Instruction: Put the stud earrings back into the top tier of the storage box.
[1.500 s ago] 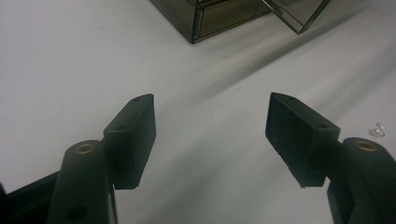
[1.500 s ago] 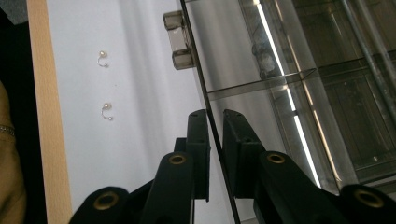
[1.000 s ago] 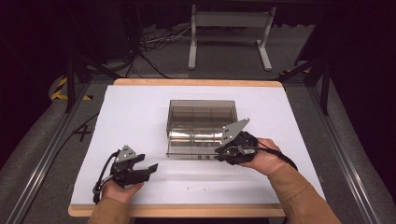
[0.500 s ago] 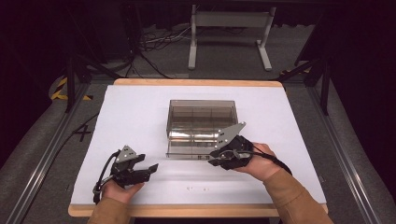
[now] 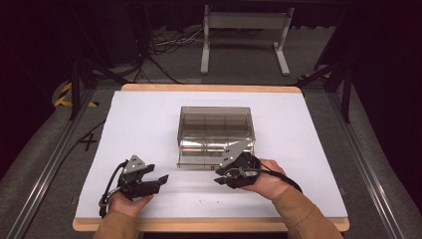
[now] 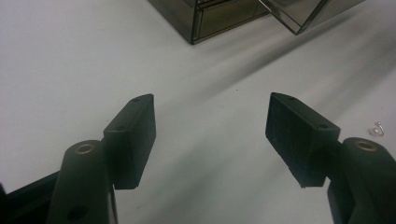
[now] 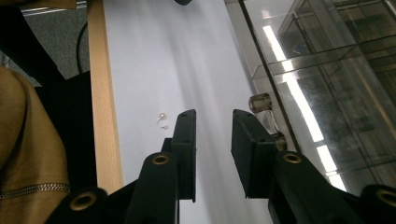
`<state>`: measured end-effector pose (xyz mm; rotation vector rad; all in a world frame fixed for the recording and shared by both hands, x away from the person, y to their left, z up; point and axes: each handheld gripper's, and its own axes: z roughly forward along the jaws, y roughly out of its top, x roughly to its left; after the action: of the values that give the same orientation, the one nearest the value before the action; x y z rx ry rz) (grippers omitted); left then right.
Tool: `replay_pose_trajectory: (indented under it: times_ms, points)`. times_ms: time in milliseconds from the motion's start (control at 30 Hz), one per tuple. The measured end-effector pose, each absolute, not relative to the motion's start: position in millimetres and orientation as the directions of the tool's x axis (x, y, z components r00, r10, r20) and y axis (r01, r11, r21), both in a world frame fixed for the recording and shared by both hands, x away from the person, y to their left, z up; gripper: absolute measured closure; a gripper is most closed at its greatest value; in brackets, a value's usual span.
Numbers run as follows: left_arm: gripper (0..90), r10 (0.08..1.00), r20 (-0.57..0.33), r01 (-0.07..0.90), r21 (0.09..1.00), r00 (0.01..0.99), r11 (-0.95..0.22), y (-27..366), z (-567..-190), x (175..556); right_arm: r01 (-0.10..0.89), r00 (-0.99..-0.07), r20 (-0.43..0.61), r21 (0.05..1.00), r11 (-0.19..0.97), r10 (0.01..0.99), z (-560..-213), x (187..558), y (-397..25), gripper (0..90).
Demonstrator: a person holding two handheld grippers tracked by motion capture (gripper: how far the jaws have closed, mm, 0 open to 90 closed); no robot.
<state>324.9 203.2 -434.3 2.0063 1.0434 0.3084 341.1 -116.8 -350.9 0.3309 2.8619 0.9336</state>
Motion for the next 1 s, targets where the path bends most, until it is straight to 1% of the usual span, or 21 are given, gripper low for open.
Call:
replay_pose_trajectory:
  times_ms: [600,800,1000]
  points:
    - [34.0,0.765,-0.157,0.567,0.765,0.624,-0.306,203,-435,325,0.172,-0.969,-0.036,0.616,0.768,0.246,-378,333,-104,71.0]
    - [34.0,0.766,-0.155,0.566,0.766,0.624,-0.307,203,-435,326,0.179,-0.969,-0.03,0.608,0.774,0.247,-394,328,-96,71.0]
    - [34.0,0.766,-0.156,0.565,0.767,0.624,-0.305,203,-435,326,0.172,-0.972,-0.024,0.609,0.774,0.235,-404,325,-90,71.0]
